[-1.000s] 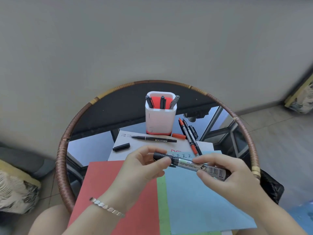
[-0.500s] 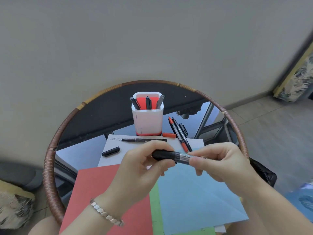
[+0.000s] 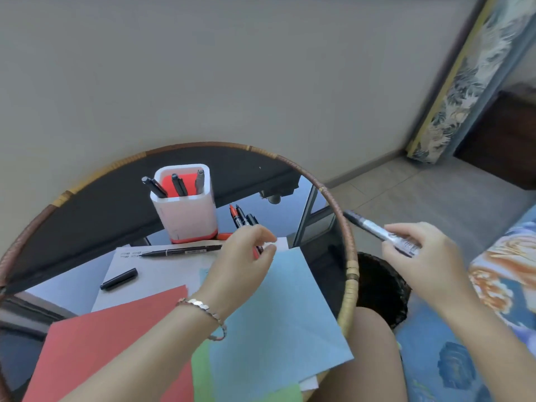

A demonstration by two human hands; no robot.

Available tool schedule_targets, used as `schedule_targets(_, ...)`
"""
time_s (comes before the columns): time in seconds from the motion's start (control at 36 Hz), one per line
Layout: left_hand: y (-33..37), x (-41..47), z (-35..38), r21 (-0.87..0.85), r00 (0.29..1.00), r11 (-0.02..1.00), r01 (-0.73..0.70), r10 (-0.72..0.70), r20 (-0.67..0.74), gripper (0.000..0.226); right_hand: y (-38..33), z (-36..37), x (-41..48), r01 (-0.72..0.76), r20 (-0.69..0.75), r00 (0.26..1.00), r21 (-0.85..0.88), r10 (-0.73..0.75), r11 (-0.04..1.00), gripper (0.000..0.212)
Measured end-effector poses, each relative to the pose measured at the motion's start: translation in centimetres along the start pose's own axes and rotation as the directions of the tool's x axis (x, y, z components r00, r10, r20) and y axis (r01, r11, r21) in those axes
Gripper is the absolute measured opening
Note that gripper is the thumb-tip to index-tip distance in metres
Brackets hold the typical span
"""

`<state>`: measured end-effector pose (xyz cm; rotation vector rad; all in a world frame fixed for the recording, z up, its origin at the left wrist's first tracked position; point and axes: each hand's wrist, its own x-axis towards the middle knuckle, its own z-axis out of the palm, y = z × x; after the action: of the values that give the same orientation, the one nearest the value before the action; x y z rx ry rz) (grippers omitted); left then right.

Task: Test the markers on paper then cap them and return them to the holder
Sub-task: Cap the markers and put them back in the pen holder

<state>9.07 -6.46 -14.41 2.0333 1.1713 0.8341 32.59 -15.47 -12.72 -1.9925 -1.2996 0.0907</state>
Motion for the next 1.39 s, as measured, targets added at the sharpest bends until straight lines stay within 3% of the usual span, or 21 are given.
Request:
schedule_targets(0.14, -1.6, 1.9, 0.1, 0.259, 0.995, 0.965, -0.04, 0.061, -0.073, 0.016, 6.0, 0.2, 4.4, -0.224, 0.079, 0.964, -0.28, 0.255, 0.934, 0.027)
schedule_targets(0.28, -2.2, 3.1, -0.2, 0.372, 1.0, 0.928, 0.021, -0.014, -0.021, 0.023, 6.6, 2.5, 5.8, -0.191, 0.195, 0.941, -0.373, 0.278, 0.908, 0.036)
schedule_targets(0.44, -2.5, 4.2, 0.0, 0.501, 0.989, 0.866, 0.012, -0.085, 0.122, 0.05, 1.7, 4.2, 4.3, -0.045, 0.206, 0.976, -0.116, 0.069, 0.992, 0.021)
schedule_targets(0.56, -2.6, 4.1, -0.1, 0.513, 0.982, 0.858, 0.024, -0.116, 0.149, 0.052, -1.3, 5.0, 2.7, 0.054, 0.232, 0.971, 0.011, -0.055, 0.998, 0.015)
schedule_targets(0.72, -2.7, 3.2, -0.6, 0.462, 0.985, 0.886, 0.035, -0.108, 0.134, 0.027, -4.2, 6.6, 1.9, 0.127, 0.33, 0.933, 0.068, -0.143, 0.99, 0.017)
schedule_targets(0.94, -2.8, 2.6, -0.1, 0.583, 0.998, 0.811, 0.048, -0.058, -0.002, 0.009, -7.1, 9.7, 2.9, 0.165, 0.385, 0.904, 0.088, -0.187, 0.982, 0.019)
schedule_targets(1.06, -2.2, 2.8, 0.1, 0.552, 0.987, 0.82, 0.155, -0.153, -0.051, 0.005, -7.8, 10.9, 3.5, 0.15, 0.387, 0.906, 0.086, -0.172, 0.985, 0.02)
schedule_targets(1.14, -1.6, 2.6, -0.3, 0.465, 0.972, 0.855, 0.231, -0.218, -0.083, 0.02, -7.8, 11.6, 3.7, 0.125, 0.354, 0.924, 0.083, -0.147, 0.989, 0.02)
schedule_targets(1.22, -1.1, 1.6, -1.5, 0.346, 0.97, 0.909, 0.232, -0.19, -0.152, 0.007, -7.8, 12.3, 3.5, 0.115, 0.347, 0.928, 0.075, -0.134, 0.99, 0.021)
schedule_targets(1.28, -1.0, 0.6, -2.5, 0.3, 0.97, 0.93, 0.214, -0.165, -0.178, 0.02, -7.9, 12.5, 3.4, 0.119, 0.362, 0.923, 0.056, -0.131, 0.991, 0.021)
schedule_targets(1.39, -0.9, -2.0, -5.0, 0.11, 0.966, 0.973, 0.203, -0.181, -0.182, 0.019, -8.2, 12.9, 3.3, 0.158, 0.439, 0.888, -0.015, -0.135, 0.987, 0.026)
